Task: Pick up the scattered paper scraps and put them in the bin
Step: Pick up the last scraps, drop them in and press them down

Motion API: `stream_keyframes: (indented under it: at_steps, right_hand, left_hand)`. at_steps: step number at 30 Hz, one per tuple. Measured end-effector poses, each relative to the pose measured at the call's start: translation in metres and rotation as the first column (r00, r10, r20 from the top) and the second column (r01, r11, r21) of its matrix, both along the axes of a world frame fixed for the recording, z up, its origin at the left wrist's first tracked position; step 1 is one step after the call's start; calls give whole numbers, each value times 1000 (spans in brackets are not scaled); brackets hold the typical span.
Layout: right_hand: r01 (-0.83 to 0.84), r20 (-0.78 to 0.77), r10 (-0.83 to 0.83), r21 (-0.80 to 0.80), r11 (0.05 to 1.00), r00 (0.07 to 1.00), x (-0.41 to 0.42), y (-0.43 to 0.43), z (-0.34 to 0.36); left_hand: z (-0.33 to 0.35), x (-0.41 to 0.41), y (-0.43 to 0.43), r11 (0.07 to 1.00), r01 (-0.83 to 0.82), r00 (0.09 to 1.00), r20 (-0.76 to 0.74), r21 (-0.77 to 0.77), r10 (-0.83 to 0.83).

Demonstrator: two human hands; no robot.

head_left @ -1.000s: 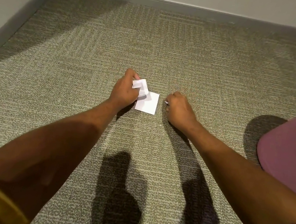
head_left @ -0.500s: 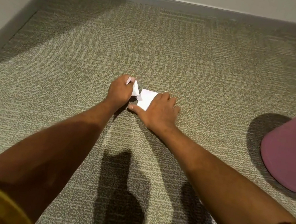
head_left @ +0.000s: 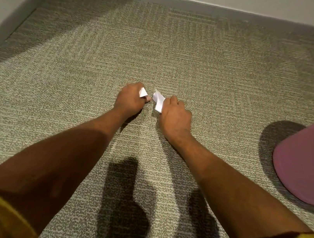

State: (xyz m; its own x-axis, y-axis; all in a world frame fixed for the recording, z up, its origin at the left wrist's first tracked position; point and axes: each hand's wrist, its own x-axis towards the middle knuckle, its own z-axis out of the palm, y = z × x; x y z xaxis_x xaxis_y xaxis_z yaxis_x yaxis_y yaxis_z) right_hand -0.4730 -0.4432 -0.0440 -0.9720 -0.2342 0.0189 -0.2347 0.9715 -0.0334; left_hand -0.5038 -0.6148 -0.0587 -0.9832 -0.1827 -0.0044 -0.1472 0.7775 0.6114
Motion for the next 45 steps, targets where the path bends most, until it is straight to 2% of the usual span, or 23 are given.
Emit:
stream_keyframes:
  at_steps: [3,6,9,13,15,17,20,23,24,28,32,38,42,45]
  right_hand:
    - [-13,-7,12,-34,999,1000,1,6,0]
    - [-9,-23,7,-79,997,1000,3,11,-4]
    - [-11,-46,4,-154,988,999,9,17,-7]
    - [-21,-42,10,-279,960,999,18,33,-10]
    - [11,-15,-19,-394,919,1000,22,40,-8]
    - [138,83,-110,-587,798,990,29,46,0]
    - [419,343,-244,-791,446,907,33,55,12]
    - [579,555,-215,-813,66,804,35,69,22]
    - [597,592,-186,-802,-32,784,37,75,27]
    - [583,624,-112,-769,-262,773,41,96,54]
    - [546,601,-22,-739,-394,799,42,112,86]
    - [464,534,-31,-759,-456,845,45,129,136]
    - [411,506,-78,-772,-485,859,53,142,169]
    - [365,468,-123,-806,-466,875,58,156,192]
  left_hand:
    - [1,3,2,995,90,996,-7,42,-90]
    - [5,8,14,971,167,985,17,171,-173]
    - [10,10,29,927,131,988,31,351,-152]
    - [12,11,40,916,80,988,87,392,-124]
    - [16,12,43,888,34,990,106,458,-93]
    - [21,13,47,827,-30,987,149,561,-66]
    - [30,14,58,713,-133,968,244,688,-54]
    - [46,17,76,553,-234,943,326,800,-72]
    - [51,17,83,513,-250,940,333,821,-75]
    - [74,21,111,407,-272,935,339,872,-101]
    - [101,25,143,309,-266,935,323,913,-148]
    - [153,32,193,104,-225,960,239,969,-145]
    - [187,38,217,69,-201,968,209,977,-138]
    - [209,40,236,73,-182,974,190,981,-120]
